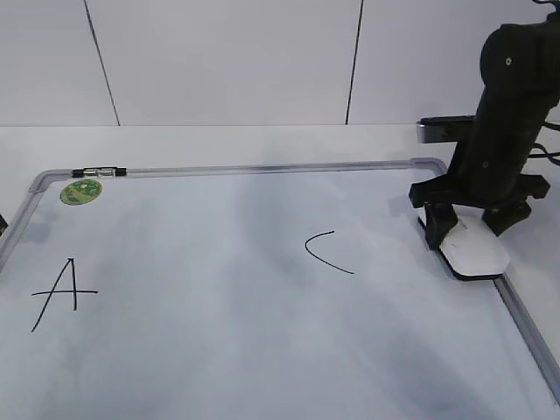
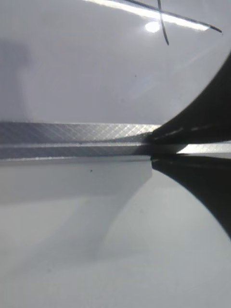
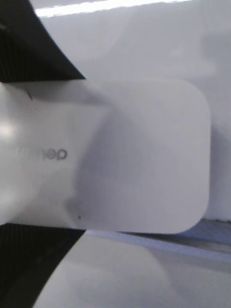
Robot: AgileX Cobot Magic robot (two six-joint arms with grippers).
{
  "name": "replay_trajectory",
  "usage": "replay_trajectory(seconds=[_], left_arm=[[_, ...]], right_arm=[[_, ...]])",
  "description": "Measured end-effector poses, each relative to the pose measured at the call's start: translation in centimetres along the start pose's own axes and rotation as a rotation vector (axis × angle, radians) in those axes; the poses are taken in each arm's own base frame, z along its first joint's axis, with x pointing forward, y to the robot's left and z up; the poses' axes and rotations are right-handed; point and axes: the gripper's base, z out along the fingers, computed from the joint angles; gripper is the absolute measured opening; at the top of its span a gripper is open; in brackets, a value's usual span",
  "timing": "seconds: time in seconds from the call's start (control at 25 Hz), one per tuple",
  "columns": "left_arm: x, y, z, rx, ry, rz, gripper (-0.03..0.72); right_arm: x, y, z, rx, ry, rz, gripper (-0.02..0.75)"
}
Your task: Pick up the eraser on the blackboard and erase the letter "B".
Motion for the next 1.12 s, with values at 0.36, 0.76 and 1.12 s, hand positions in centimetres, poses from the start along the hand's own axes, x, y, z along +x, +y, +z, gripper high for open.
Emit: replay_trajectory(seconds=[0.36, 0.76, 1.12], left_arm=[[0.0, 0.0, 0.0, 0.0, 0.0, 0.0, 0.032], [0.02, -0.09, 0.0, 0.01, 0.002, -0.006, 0.032], [0.01, -0.13, 0.0, 0.015, 0.002, -0.008, 0.032]], right_arm=[[-0.09, -0.15, 0.03, 0.017, -0.004, 0.017, 0.523], [-0.07, -0.19, 0.35, 0.023, 0.01, 0.033, 0.538], [-0.05, -0.24, 0.51, 0.03, 0.017, 0.031, 0.538]])
